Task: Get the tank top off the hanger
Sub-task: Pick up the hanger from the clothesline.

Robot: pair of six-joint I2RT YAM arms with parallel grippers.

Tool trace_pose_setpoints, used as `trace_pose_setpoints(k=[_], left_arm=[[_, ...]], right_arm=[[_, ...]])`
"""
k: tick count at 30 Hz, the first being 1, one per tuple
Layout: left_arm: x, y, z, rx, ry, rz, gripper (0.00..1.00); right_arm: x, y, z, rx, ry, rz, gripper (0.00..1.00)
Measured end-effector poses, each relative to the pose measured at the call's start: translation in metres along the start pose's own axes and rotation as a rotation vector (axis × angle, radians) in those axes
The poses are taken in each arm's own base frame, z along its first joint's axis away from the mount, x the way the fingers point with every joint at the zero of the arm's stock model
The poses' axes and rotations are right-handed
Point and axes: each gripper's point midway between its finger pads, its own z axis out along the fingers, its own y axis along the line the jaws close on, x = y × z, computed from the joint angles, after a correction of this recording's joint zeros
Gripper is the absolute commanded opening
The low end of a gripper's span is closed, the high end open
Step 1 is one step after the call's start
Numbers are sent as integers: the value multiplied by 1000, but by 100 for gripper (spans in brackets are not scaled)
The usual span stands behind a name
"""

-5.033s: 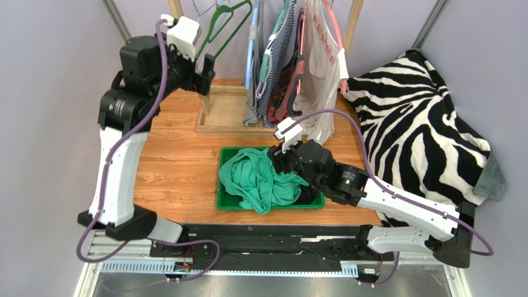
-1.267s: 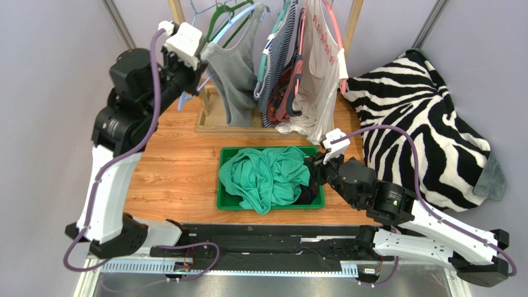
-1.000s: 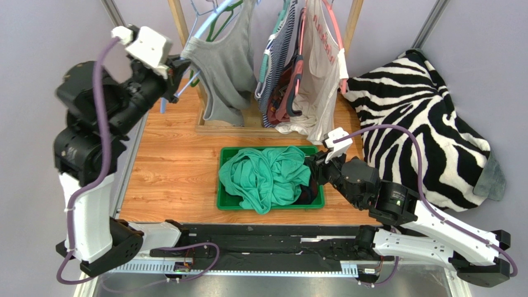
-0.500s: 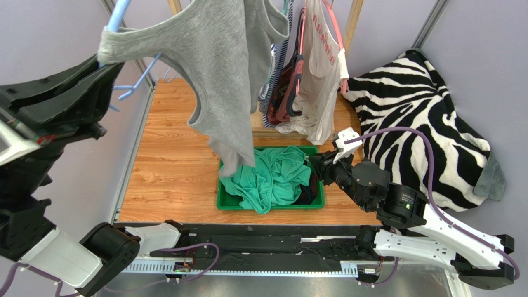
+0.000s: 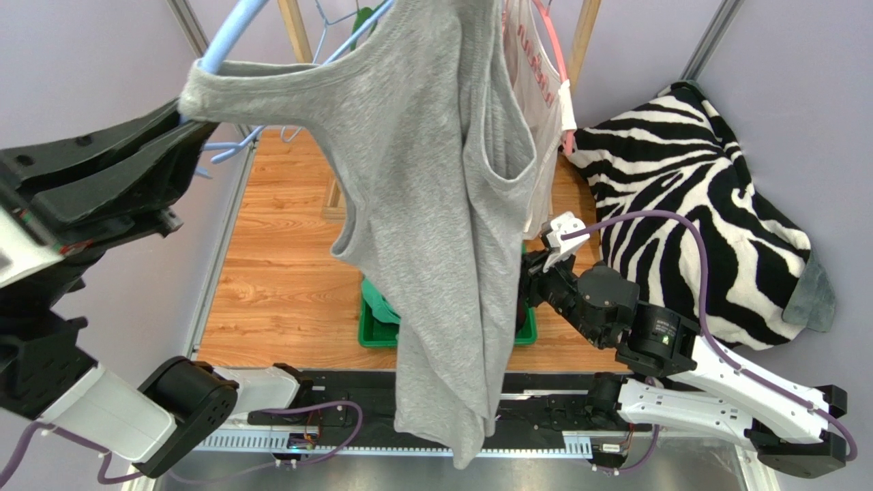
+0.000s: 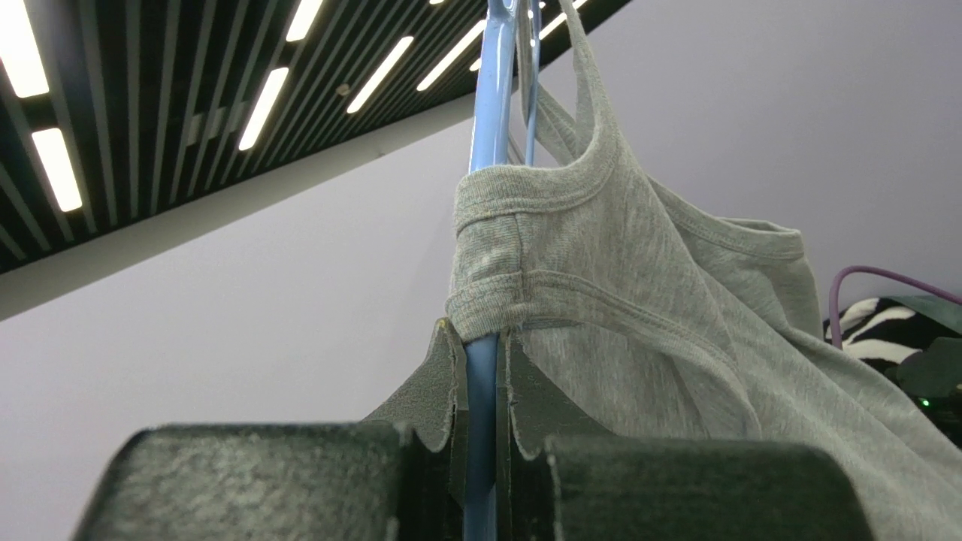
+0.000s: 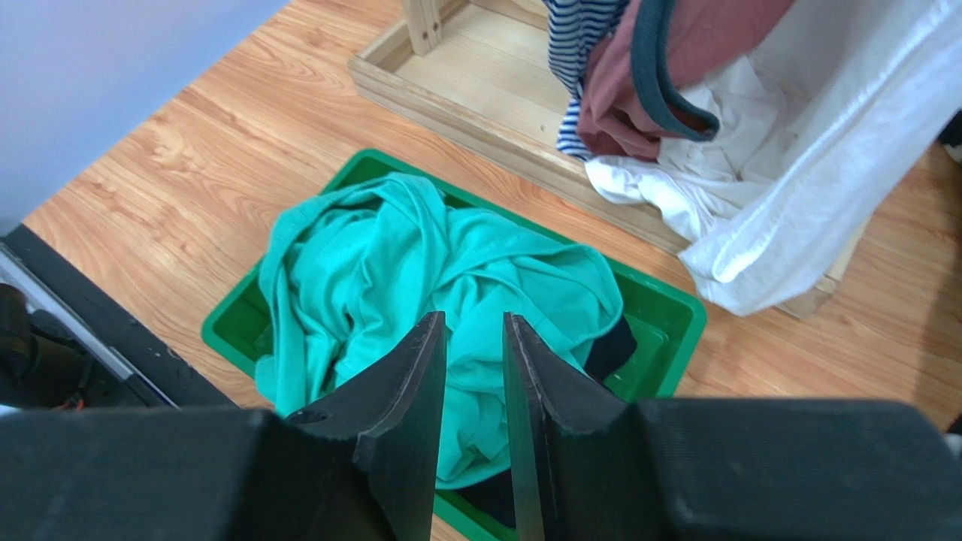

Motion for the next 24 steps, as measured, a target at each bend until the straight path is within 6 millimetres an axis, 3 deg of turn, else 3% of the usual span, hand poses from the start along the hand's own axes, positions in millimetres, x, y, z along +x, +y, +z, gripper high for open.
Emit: trace_pose_setpoints(k=[7, 14, 21, 24], left_arm=[[43, 3, 30, 40, 59, -32, 0], [79, 9, 52, 45, 108, -50, 0], [97, 6, 51, 48, 164, -75, 0], [103, -1, 43, 63, 197, -85, 0]], right_arm=[[-14, 5, 4, -21, -53, -7, 25], [-32, -10, -9, 25, -140, 4, 22], [-38, -20, -14, 65, -168, 20, 19], [-33, -27, -11, 116, -150, 11, 24]])
